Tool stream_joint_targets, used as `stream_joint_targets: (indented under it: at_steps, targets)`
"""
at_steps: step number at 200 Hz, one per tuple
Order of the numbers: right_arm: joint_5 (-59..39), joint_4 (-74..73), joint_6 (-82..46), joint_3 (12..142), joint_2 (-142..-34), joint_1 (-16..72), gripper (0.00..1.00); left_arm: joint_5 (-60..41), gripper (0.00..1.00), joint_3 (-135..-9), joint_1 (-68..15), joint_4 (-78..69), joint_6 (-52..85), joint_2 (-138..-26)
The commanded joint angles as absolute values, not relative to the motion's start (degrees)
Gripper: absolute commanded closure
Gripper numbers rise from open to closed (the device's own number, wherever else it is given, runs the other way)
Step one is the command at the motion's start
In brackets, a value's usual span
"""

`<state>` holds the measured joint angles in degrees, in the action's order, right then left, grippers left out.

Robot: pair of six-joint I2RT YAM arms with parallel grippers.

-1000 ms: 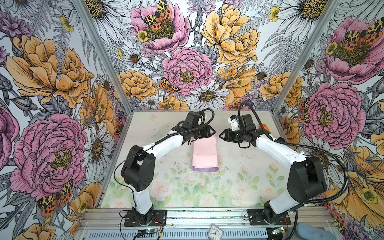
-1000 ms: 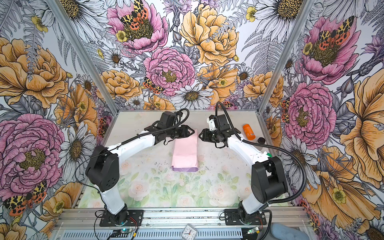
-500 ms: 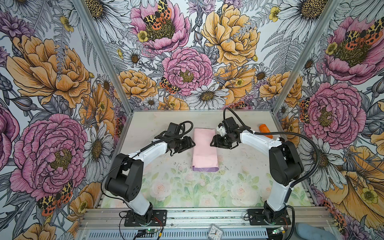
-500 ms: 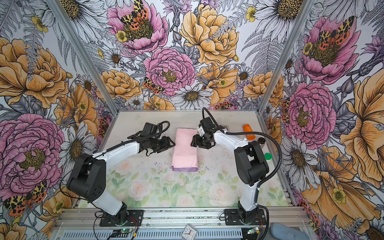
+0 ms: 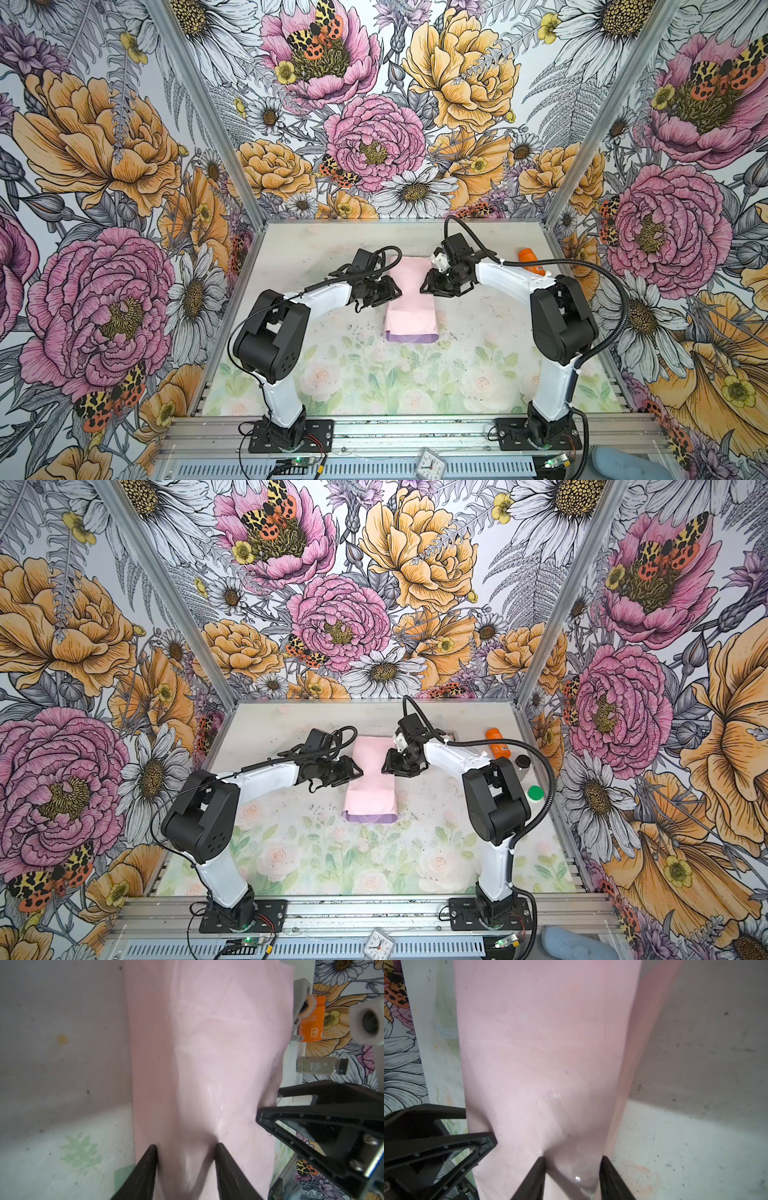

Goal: Wrap the gift box in paper

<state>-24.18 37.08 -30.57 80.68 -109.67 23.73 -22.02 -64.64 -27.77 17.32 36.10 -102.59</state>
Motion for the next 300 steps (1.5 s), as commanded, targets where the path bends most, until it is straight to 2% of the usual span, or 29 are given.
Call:
stream_joint_targets:
  at_steps: [1, 13, 26, 44, 83, 118, 178, 300]
  targets:
    - [-23.6, 36.6, -29.7, 83.3, -110.2, 22.8, 0.58, -22.1, 0.53, -68.1, -29.2, 13.6, 36.5, -102.7]
    - [-23.2, 37.0, -29.2, 83.3, -109.1, 22.0, 0.56, -20.8, 0.49, -68.4, -29.2, 14.1, 36.2, -101.7]
    - [-21.7, 37.7, -28.4, 82.4, -106.7, 21.2, 0.46, -19.2, 0.47, -67.9, -29.0, 15.2, 35.3, -99.8]
    - [-19.8, 38.4, -26.5, 79.6, -101.8, 20.6, 0.4, -17.4, 0.44, -65.7, -28.6, 16.3, 34.1, -95.6]
    - [-12.5, 38.0, -22.1, 68.3, -88.0, 23.0, 0.38, -15.6, 0.43, -57.4, -29.4, 16.1, 31.1, -84.8]
    - [-7.8, 35.0, -19.4, 59.5, -81.3, 26.7, 0.38, -14.6, 0.42, -48.9, -33.0, 10.6, 29.6, -80.4]
    - [-11.9, 24.9, -17.4, 55.7, -84.6, 28.6, 0.38, -14.6, 0.42, -44.6, -35.1, 4.7, 31.2, -84.0]
    - [-12.5, 23.9, -16.3, 51.8, -86.4, 29.4, 0.39, -11.2, 0.5, -43.5, -36.7, 2.7, 31.0, -90.2]
